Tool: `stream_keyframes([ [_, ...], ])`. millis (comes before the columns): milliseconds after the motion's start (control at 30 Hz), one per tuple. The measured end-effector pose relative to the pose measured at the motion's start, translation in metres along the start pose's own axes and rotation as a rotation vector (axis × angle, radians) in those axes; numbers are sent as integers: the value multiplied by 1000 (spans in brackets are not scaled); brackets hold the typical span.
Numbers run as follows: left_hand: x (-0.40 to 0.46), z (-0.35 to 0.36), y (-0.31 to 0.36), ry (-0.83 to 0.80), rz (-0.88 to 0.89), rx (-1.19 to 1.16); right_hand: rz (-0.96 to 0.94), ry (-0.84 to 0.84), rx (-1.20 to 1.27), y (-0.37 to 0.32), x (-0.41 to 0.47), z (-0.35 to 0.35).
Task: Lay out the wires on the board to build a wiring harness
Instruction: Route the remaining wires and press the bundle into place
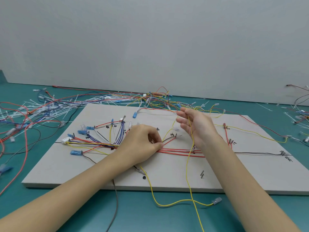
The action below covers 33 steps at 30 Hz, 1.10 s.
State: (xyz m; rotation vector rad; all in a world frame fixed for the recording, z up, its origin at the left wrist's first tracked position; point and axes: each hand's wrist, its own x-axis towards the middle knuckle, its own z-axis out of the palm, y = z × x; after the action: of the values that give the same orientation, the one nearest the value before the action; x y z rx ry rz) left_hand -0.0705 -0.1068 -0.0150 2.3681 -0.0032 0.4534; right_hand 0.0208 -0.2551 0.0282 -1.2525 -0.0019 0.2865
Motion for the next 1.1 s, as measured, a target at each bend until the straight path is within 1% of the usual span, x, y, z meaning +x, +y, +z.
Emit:
stream_keyframes([
  [100,0,1,-1,15,-7,-7,45,-52,73,0,12,9],
  [200,-2,3,-3,33,22,22,110,-84,87,6,23,14],
  [433,-3,4,-3,40,60,60,202,-112,-62,18,37,32],
  [600,-4,3,-8,50,138,70,114,-126,-230,22,40,47],
  [667,-4,2,-8,58,148,85,117,-124,-285,24,40,51],
  [867,-2,4,-9,77,166,130,114,-179,-326,27,36,57],
  [1000,2,1,-8,187,238,147,63,-223,-422,26,33,61],
  [1033,4,0,-9,185,247,182,53,-224,-444,27,33,60],
  [1100,8,-1,-12,75,206,316,49,-225,-462,27,34,61],
])
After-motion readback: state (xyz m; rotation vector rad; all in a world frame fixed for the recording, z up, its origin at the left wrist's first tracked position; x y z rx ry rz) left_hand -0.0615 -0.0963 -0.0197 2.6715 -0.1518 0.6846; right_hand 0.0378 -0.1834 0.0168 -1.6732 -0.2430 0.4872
